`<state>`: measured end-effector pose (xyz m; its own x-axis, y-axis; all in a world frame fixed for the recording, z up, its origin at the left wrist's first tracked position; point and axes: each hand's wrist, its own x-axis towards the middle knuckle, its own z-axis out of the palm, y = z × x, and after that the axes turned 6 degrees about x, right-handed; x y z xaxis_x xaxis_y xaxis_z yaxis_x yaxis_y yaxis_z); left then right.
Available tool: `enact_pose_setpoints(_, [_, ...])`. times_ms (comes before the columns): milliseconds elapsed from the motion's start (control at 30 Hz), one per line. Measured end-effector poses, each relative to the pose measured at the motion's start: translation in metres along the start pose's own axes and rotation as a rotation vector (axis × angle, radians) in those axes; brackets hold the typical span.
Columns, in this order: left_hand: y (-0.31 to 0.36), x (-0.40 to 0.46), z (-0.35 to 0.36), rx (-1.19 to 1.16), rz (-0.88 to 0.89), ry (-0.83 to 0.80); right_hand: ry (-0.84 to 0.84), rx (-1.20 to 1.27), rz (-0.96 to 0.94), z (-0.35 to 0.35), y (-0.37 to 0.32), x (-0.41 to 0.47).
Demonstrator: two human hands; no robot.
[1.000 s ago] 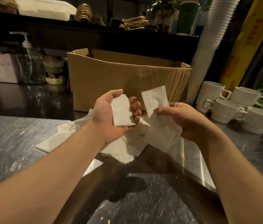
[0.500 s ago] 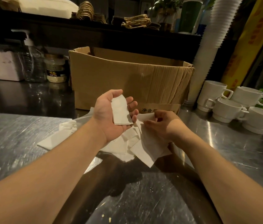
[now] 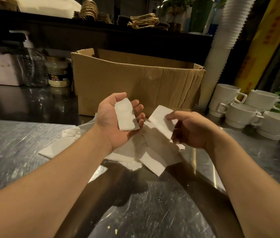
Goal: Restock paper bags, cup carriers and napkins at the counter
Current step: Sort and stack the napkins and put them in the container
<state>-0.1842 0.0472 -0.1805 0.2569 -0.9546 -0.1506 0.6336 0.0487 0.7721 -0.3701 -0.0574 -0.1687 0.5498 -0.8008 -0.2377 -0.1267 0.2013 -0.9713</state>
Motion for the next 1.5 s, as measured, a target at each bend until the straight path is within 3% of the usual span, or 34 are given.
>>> enact_pose_setpoints(133, [-0.0003, 0.0001, 0.0012, -0.004, -0.01, 0.006, 0.089, -0.683, 0.034, 0.0063, 0.0021, -0.0029])
enact_pose_setpoints(300, [-0.0008, 0.0001, 0.0021, 0.005, -0.014, 0.006, 0.076, -1.004, 0.038, 0.0011, 0.0006, -0.0005])
enact_pose_setpoints(1167, [-0.0025, 0.0027, -0.0001, 0.048, -0.014, 0.022, -0.065, -1.028, -0.007, 0.0032, 0.0002, -0.0016])
enact_pose_setpoints(1500, [-0.0035, 0.0015, 0.0008, 0.049, -0.005, 0.039, -0.016, -0.787, -0.098, 0.0029, 0.0006, -0.0018])
